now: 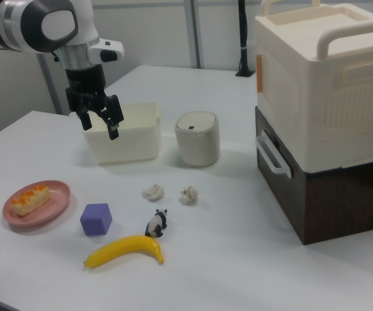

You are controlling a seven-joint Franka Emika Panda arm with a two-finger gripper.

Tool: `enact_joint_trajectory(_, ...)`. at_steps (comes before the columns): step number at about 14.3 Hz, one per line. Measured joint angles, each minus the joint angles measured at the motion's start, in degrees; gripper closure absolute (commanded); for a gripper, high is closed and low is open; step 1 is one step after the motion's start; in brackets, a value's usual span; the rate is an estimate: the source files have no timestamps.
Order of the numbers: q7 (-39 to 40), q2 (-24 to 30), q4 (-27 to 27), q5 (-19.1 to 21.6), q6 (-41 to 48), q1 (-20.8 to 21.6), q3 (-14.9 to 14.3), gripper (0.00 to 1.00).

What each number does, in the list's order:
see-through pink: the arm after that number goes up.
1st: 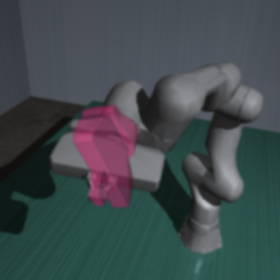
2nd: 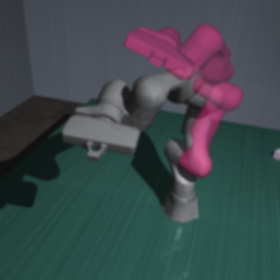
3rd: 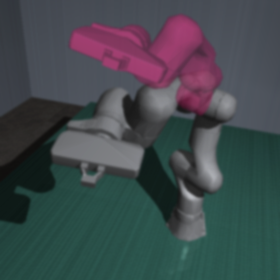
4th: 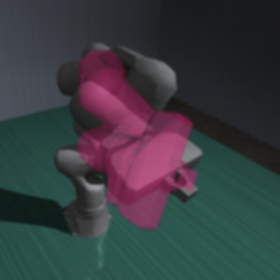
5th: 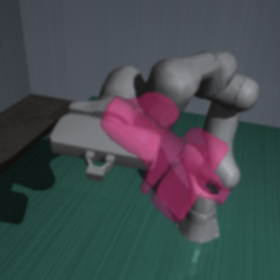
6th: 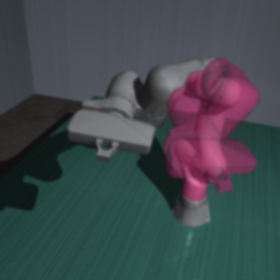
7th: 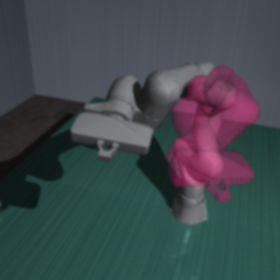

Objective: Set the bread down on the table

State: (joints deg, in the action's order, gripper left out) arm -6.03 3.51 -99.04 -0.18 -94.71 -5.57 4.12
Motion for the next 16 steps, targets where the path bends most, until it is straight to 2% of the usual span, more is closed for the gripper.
enact_joint_trajectory(8, 0.3, -0.9, 0.2, 0.0, 0.0, 2.1, 0.4, 0.00)
enact_joint_trajectory(9, 0.3, -0.9, 0.3, 0.0, 0.0, 2.1, 0.4, 0.10)
enact_joint_trajectory(10, 0.3, -0.9, 0.3, 0.0, 0.0, 2.1, 0.4, 0.37)
enact_joint_trajectory(11, 0.3, -0.9, 0.3, 0.0, 0.0, 2.1, 0.4, 0.72)
enact_joint_trajectory(13, 2.9, -0.9, 0.4, 0.0, 0.0, 2.1, 0.4, 0.98)
enact_joint_trajectory(16, 7.2, -0.9, 0.5, 0.0, 0.0, 2.1, 0.4, 1.00)
